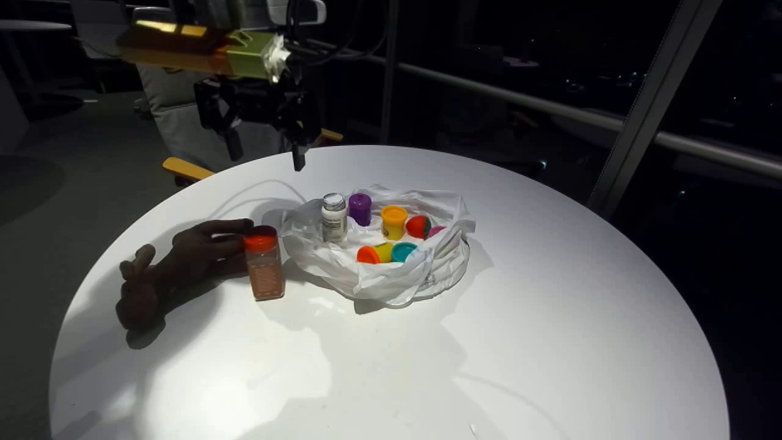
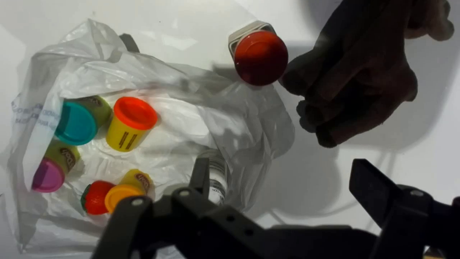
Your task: Pick up the objects from the plastic bag and them on the table.
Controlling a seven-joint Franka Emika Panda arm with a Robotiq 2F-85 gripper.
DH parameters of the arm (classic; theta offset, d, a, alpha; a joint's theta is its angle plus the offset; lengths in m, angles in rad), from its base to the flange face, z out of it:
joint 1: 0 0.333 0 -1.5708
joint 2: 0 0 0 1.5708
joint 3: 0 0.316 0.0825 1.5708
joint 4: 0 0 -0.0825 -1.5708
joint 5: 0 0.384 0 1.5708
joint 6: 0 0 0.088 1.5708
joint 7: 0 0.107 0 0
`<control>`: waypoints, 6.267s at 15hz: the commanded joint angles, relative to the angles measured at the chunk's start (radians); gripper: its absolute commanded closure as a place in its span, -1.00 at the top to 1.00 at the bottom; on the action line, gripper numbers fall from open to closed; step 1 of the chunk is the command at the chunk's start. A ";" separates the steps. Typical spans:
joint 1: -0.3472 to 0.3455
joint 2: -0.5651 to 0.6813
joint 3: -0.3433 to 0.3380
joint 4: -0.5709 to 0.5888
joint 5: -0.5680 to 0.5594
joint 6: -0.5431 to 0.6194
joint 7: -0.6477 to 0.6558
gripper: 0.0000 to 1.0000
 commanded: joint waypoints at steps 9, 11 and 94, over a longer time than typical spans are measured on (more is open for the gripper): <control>0.022 0.372 -0.062 0.348 -0.076 0.057 0.071 1.00; 0.031 0.423 -0.078 0.401 -0.083 0.085 0.091 1.00; -0.273 -0.014 -0.212 -0.172 0.147 0.133 -0.251 -0.61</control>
